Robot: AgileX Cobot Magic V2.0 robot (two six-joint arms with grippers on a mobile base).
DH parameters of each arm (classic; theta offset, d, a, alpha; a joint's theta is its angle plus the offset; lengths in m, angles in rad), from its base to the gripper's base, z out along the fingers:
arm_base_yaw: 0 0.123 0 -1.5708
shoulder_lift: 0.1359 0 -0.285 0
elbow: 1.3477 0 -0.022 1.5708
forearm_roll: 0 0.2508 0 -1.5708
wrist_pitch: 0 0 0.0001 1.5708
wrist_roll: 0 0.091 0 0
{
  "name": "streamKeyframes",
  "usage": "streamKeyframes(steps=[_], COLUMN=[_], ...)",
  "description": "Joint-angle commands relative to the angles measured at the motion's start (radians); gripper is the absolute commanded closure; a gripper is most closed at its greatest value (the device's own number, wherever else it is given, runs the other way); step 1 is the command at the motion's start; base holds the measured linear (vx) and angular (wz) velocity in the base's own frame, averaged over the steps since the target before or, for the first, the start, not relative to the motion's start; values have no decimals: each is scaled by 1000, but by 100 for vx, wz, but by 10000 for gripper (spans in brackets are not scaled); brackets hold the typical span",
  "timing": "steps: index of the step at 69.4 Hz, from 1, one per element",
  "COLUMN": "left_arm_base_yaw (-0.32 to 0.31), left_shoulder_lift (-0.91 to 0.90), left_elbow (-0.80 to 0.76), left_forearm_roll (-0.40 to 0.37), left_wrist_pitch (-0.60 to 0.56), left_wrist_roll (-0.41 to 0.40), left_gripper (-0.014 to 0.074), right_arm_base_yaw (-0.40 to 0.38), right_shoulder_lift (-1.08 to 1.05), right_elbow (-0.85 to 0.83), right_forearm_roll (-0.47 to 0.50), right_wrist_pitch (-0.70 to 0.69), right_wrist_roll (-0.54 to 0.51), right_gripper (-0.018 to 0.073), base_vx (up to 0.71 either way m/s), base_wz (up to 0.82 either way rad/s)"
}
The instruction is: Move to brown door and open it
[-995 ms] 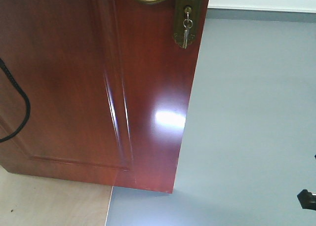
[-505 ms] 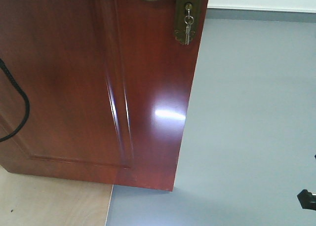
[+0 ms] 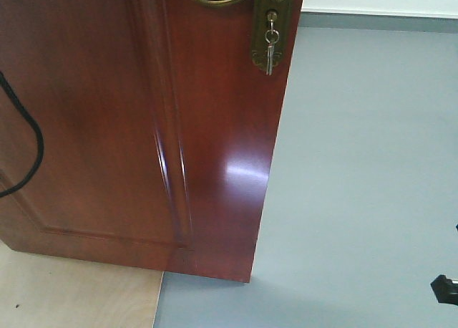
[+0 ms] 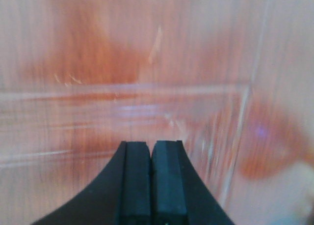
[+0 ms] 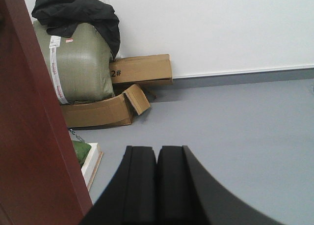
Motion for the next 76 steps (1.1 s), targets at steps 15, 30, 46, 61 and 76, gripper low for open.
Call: streamKeyframes(steps=[15, 30, 46, 61, 76], left_arm_base_yaw=[-2, -2, -3, -2, -2], left_shoulder_lift=[-28, -28, -172, -477, -810], left_elbow=[-109, -109, 84, 499, 885], left_forearm_roll=[892, 995, 995, 995, 995], left_wrist_pitch=[-113, -229, -287, -418, -488], left_wrist_roll=[-1002, -1102, -1001, -965, -947], left_gripper=[586, 586, 586, 586, 586], right_arm_base_yaw=[0, 0, 0, 0, 0], right_shoulder_lift=[-9, -9, -9, -9, -9], right_elbow=[2, 2, 2, 2, 2], right_forearm_roll=[-5, -5, -5, -5, -5], right_wrist_pitch=[-79, -79, -79, -79, -79], right_wrist_roll=[-9, -9, -9, -9, -9], right_gripper=[559, 559, 559, 559, 559], base_vx=[0, 0, 0, 0, 0], base_wz=[0, 0, 0, 0, 0])
